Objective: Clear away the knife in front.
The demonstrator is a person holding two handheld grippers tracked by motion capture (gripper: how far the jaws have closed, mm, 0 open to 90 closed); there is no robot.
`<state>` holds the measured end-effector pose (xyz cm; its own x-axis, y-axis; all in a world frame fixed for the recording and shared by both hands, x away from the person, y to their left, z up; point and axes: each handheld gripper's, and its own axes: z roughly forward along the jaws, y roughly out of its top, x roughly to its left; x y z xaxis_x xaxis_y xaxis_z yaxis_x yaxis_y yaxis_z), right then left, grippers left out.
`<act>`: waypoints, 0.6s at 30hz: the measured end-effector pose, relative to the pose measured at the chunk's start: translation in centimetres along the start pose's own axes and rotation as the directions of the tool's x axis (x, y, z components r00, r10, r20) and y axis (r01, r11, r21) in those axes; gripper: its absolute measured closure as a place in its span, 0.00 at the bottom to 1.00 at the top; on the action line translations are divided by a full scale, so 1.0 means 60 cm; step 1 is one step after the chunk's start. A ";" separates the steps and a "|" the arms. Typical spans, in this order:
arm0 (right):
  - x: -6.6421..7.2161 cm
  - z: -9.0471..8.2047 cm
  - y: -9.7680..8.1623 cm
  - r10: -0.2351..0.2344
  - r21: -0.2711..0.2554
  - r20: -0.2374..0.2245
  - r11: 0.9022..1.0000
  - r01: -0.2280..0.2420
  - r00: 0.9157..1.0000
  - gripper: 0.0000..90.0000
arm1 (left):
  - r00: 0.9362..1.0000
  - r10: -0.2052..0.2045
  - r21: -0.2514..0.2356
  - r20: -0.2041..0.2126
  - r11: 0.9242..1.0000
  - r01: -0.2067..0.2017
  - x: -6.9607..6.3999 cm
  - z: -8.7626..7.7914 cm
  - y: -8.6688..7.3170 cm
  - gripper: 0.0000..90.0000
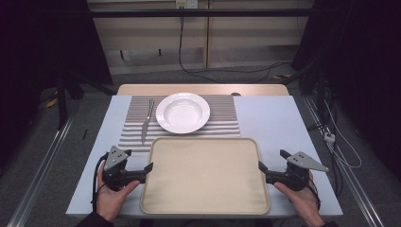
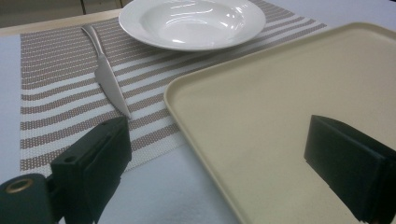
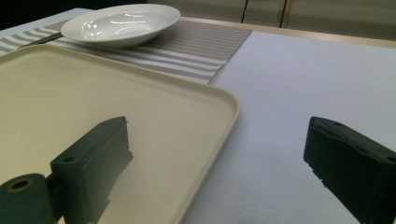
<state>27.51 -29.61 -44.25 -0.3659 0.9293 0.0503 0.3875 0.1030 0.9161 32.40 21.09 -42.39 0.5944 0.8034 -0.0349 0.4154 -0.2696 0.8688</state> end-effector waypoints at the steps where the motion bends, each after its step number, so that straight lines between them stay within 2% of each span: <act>1: 0.000 -0.002 0.000 0.001 -0.003 0.003 1.000 -0.001 1.000 0.07 | 1.000 0.000 0.000 0.000 1.000 0.000 0.000 0.000 0.000 0.08; 3: -0.001 -0.003 0.000 0.004 -0.004 0.004 1.000 -0.004 1.000 0.07 | 1.000 -0.016 0.009 0.002 1.000 0.016 0.002 0.000 0.001 0.08; 4: -0.002 -0.003 -0.001 0.005 -0.003 0.001 1.000 -0.005 1.000 0.07 | 0.999 -0.035 0.030 0.008 0.999 0.035 0.003 0.000 0.003 0.08; 6: -0.002 -0.002 0.000 0.008 -0.002 0.002 1.000 -0.008 1.000 0.07 | 0.999 -0.040 0.034 0.012 0.999 0.040 0.004 0.001 0.004 0.09; 7: -0.002 -0.002 -0.001 0.006 0.000 0.003 1.000 -0.006 1.000 0.07 | 1.000 -0.030 0.039 0.005 0.999 0.030 0.005 0.002 0.006 0.09; 18: -0.001 0.004 0.000 0.002 0.014 -0.014 1.000 -0.002 1.000 0.07 | 0.999 -0.039 0.023 -0.017 0.999 0.039 0.016 0.001 0.019 0.09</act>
<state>27.75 -29.59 -44.37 -0.3766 0.9246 0.0574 0.3997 0.1063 0.9105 33.46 21.54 -41.48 0.5662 0.8220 -0.0602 0.4540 -0.2502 0.8551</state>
